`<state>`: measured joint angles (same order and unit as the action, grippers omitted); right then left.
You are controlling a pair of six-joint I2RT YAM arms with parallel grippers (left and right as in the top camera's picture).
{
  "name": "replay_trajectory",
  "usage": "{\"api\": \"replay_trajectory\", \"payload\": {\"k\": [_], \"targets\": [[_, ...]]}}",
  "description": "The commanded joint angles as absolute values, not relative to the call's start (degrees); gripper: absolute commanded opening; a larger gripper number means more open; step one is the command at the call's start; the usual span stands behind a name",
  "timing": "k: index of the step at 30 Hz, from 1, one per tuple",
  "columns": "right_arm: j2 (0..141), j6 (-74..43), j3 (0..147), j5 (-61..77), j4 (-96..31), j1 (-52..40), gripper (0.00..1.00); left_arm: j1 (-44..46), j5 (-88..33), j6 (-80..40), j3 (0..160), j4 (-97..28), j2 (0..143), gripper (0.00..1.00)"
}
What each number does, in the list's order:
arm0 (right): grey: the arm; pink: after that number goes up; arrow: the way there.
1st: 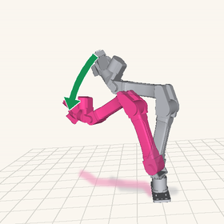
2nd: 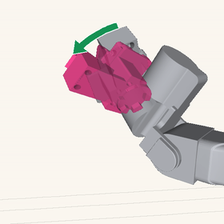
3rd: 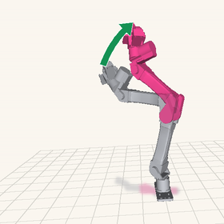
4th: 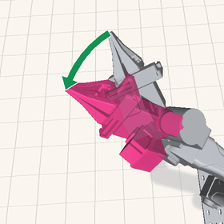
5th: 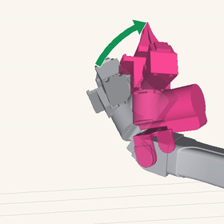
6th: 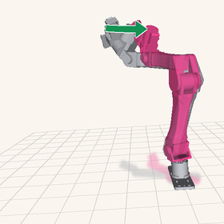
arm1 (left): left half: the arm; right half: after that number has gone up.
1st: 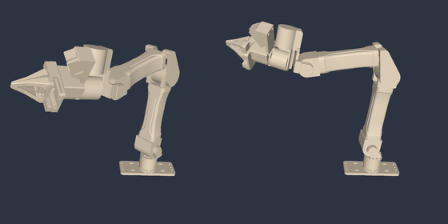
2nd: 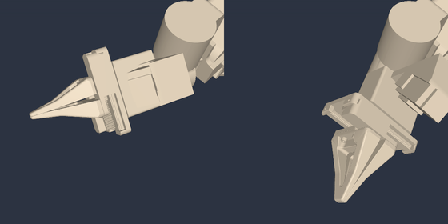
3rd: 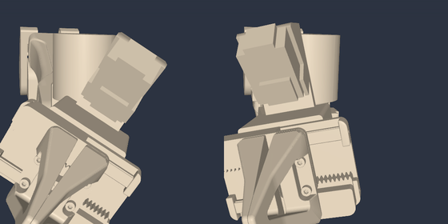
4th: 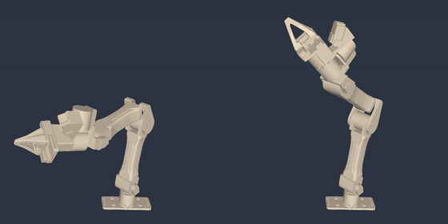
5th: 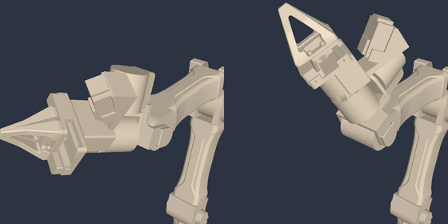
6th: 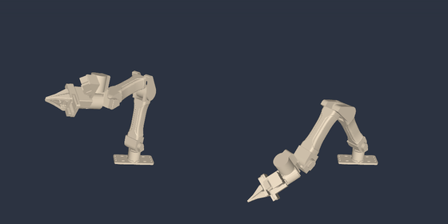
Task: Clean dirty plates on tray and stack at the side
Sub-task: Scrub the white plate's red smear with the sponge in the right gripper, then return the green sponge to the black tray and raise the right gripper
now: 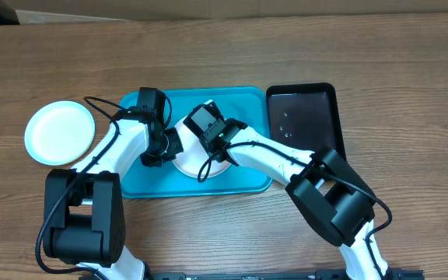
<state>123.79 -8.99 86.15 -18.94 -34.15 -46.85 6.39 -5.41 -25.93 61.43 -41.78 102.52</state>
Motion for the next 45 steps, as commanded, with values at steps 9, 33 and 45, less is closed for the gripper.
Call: {"api": "replay_trajectory", "payload": {"k": [9,33,45], "targets": [[127.44,-9.87,85.78,-4.1,-38.06,-46.44,0.11,6.85,-5.58,-25.26,60.9,-42.15,101.67,0.04],[120.97,-7.27,92.25,27.59,-40.88,-39.7,0.04,6.85,-5.58,-24.97,60.9,-41.65,101.67,0.04],[108.53,-7.4,93.89,25.02,-55.22,-23.99,0.04,6.83,-5.56,-23.94,60.9,-42.22,101.67,0.04]]}}
